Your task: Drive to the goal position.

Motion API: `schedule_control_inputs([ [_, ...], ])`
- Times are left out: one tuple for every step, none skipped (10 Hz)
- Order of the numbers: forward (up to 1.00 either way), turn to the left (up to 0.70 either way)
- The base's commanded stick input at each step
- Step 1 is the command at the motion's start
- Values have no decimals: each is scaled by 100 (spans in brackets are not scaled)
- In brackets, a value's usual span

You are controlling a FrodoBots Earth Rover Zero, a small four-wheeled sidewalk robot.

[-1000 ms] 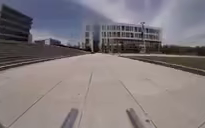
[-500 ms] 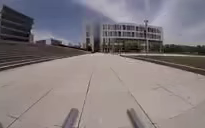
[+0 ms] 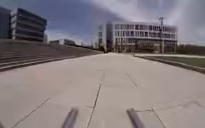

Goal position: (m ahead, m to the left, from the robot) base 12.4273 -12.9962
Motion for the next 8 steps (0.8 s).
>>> schedule_control_inputs([
  [100,0],
  [100,-24],
  [100,-40],
  [100,-40],
  [100,-40],
  [100,-40],
  [100,-40],
  [100,-40],
])
